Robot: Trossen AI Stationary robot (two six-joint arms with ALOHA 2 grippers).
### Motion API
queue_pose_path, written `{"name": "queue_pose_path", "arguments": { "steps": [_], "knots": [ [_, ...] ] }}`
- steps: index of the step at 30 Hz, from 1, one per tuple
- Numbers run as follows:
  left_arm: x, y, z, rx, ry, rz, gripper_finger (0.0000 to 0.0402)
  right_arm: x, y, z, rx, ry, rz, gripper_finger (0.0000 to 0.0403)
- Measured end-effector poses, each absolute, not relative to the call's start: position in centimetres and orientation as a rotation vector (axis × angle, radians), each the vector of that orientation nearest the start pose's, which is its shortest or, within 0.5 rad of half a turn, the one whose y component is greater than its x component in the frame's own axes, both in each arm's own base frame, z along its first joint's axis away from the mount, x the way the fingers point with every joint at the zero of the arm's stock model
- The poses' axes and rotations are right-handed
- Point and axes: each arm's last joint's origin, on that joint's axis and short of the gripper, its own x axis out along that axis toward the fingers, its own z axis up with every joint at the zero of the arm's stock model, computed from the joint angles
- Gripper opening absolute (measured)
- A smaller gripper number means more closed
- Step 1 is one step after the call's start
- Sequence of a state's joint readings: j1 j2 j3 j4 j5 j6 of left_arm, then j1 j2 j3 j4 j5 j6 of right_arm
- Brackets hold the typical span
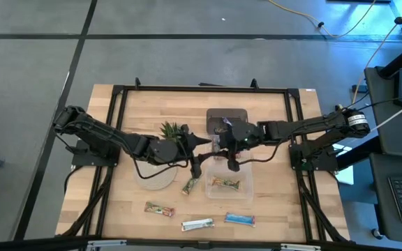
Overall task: Pick and place Granola Bars by type
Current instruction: Put the red granola bar into the top transparent bin
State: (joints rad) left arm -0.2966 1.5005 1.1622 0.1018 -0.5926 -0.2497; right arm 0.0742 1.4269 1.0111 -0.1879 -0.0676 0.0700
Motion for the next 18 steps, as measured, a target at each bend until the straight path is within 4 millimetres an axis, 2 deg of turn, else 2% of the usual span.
{"name": "queue_pose_path", "arguments": {
  "steps": [8,13,18],
  "knots": [
    [32.4,-8.5,29.7,-0.187,0.423,0.255,0.0205,28.7,0.1,24.2,0.045,0.949,-0.058,0.0085],
    [31.5,-8.3,28.3,-0.259,0.568,0.325,0.0203,27.9,-1.3,23.0,0.063,1.017,-0.109,0.0085],
    [31.1,-8.2,27.6,-0.362,0.598,0.373,0.0205,26.9,-1.6,20.6,0.052,1.093,-0.096,0.0085]
  ]
}}
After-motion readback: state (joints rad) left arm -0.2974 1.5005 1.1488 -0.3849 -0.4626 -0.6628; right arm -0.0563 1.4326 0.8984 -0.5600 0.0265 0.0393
